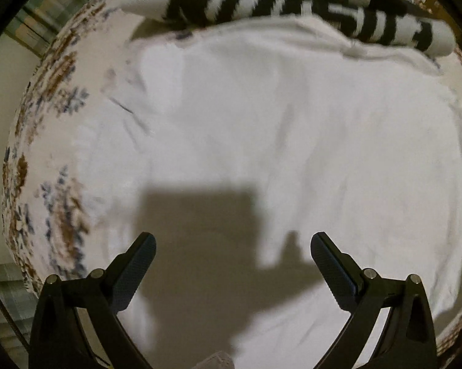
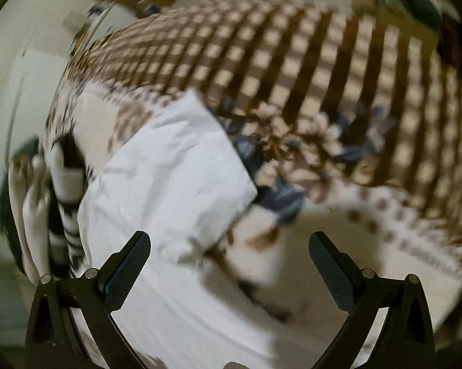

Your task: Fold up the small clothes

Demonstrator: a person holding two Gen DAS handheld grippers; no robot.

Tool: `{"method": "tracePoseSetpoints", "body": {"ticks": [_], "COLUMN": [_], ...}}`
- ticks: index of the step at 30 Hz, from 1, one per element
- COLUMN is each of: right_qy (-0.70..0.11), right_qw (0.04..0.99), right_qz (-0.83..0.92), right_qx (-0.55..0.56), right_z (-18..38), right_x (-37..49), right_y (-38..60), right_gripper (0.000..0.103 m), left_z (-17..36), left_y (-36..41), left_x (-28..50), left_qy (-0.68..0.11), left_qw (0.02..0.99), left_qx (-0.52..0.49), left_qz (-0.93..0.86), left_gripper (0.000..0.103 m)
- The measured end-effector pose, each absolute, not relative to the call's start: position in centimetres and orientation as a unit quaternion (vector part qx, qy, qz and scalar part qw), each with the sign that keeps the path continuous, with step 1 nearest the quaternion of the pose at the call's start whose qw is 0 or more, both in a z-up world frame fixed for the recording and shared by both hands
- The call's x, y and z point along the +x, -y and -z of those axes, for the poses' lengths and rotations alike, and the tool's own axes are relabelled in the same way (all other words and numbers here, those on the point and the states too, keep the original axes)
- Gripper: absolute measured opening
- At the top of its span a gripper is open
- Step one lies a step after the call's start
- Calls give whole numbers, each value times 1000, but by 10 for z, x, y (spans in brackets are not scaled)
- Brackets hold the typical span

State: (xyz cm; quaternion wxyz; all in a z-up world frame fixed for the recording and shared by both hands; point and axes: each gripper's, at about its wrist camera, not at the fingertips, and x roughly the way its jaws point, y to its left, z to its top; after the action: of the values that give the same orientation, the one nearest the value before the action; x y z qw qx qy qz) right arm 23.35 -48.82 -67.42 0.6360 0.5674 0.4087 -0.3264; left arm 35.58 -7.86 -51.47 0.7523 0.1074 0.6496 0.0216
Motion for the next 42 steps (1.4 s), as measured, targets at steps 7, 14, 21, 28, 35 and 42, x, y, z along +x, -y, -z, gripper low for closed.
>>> {"method": "tracePoseSetpoints", "body": {"ticks": [7, 14, 21, 28, 35, 42], "right_qy": [-309, -245, -274, -352, -456, -580], "right_qw": [631, 615, 670, 756, 827, 801], "right_qz": [314, 329, 337, 307, 202, 91], "right_qx": [639, 674, 603, 458, 261, 118], "right_z": [719, 731, 690, 633, 624, 686], "right_x": [243, 254, 276, 350, 421, 439], "right_y": [493, 510, 521, 466, 329, 204], "right_gripper": [103, 31, 14, 7, 6, 10], "left_z": [547, 548, 546, 540, 526, 524], "left_y": [98, 102, 99, 72, 16, -48], "left_x": [355, 358, 356, 351, 348, 346], "left_qy": [-658, -652, -653, -648, -639, -638], "left_qw": [744, 751, 753, 758, 764, 760], "left_qx": [110, 89, 69, 52, 24, 3], "left_qz": [-34, -49, -50, -56, -89, -120], "left_gripper": [103, 103, 103, 103, 103, 103]}}
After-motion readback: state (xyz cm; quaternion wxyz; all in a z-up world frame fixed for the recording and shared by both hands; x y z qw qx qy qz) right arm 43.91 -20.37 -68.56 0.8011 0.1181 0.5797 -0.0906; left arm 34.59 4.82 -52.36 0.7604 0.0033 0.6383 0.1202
